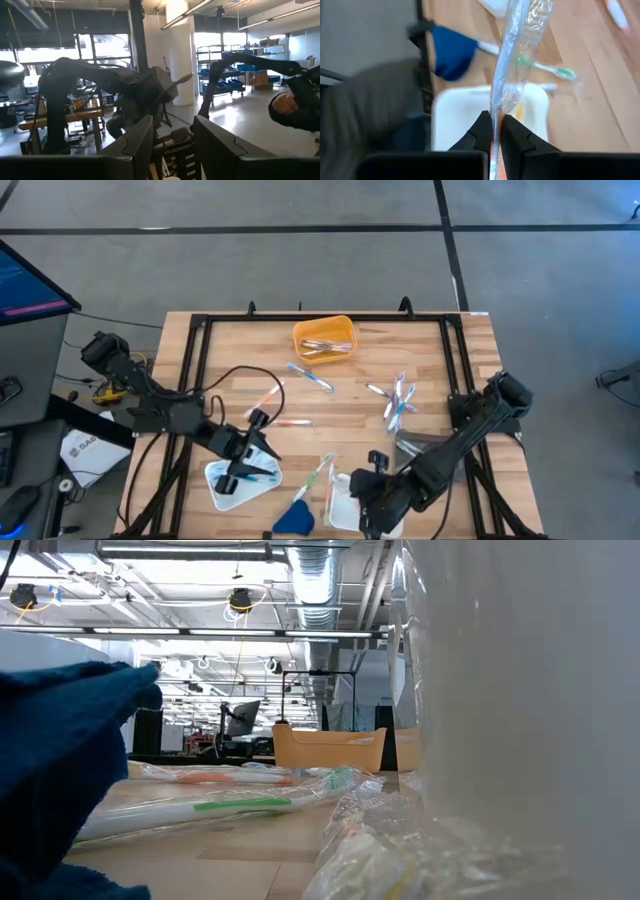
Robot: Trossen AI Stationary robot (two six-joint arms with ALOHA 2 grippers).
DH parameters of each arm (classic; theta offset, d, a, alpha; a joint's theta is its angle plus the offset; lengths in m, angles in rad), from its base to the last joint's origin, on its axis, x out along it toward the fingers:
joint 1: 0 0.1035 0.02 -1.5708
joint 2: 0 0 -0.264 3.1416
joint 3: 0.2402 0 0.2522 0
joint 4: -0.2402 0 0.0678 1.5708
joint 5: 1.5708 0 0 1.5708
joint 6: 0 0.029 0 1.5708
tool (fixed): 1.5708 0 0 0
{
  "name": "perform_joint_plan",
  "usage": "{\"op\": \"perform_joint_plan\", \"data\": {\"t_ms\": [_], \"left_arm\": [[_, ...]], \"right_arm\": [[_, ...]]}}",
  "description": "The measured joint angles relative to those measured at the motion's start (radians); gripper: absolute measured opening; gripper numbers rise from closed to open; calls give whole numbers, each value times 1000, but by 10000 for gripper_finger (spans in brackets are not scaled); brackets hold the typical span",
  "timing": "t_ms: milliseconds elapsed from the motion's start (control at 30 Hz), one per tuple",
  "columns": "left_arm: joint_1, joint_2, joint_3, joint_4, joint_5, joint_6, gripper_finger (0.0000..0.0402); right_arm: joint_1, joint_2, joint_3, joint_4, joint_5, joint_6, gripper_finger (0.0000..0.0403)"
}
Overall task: Pick & Place Toothbrushes
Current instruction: Put the orange toothbrush into the right white bin
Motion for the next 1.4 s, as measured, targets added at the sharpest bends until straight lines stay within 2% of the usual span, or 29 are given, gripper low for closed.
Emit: {"op": "perform_joint_plan", "data": {"t_ms": [233, 400, 833, 1033, 1400], "left_arm": [[-2, 5, 0, -3, 0, -4, 136], [-2, 5, 0, -2, 0, -4, 136], [-1, 9, 0, 0, -4, -3, 136], [-1, 10, 0, 1, -4, -3, 136], [-1, 10, 0, 0, -4, -3, 136]], "right_arm": [[4, 46, 0, -131, -63, 5, 12], [3, 69, -1, -115, -155, -25, 12], [-49, 140, -3, -99, -253, -70, 12], [-72, 185, -3, -118, -343, -86, 12], [-71, 182, -1, -138, -368, -70, 13]]}}
